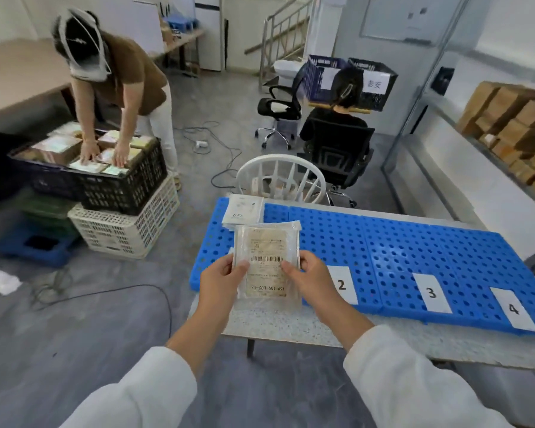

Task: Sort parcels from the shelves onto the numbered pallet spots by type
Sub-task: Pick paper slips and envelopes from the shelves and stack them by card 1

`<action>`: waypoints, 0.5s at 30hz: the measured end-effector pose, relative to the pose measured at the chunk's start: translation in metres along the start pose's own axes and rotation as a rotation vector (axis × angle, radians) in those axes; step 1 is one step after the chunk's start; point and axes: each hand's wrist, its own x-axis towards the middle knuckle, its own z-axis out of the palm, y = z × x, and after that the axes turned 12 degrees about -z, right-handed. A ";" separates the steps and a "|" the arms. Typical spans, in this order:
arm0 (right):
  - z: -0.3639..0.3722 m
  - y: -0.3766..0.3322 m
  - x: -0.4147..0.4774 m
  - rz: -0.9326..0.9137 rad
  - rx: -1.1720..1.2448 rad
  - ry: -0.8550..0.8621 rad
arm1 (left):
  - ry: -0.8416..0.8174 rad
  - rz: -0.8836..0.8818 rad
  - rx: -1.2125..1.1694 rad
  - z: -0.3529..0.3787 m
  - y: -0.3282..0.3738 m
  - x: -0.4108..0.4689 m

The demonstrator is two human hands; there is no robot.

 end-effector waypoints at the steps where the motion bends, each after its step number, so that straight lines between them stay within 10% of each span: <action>1: 0.007 -0.003 0.004 0.001 0.010 -0.005 | -0.002 0.001 0.002 -0.008 0.004 0.005; 15: 0.031 0.001 0.103 0.001 -0.002 -0.012 | 0.042 0.004 0.034 -0.004 0.049 0.097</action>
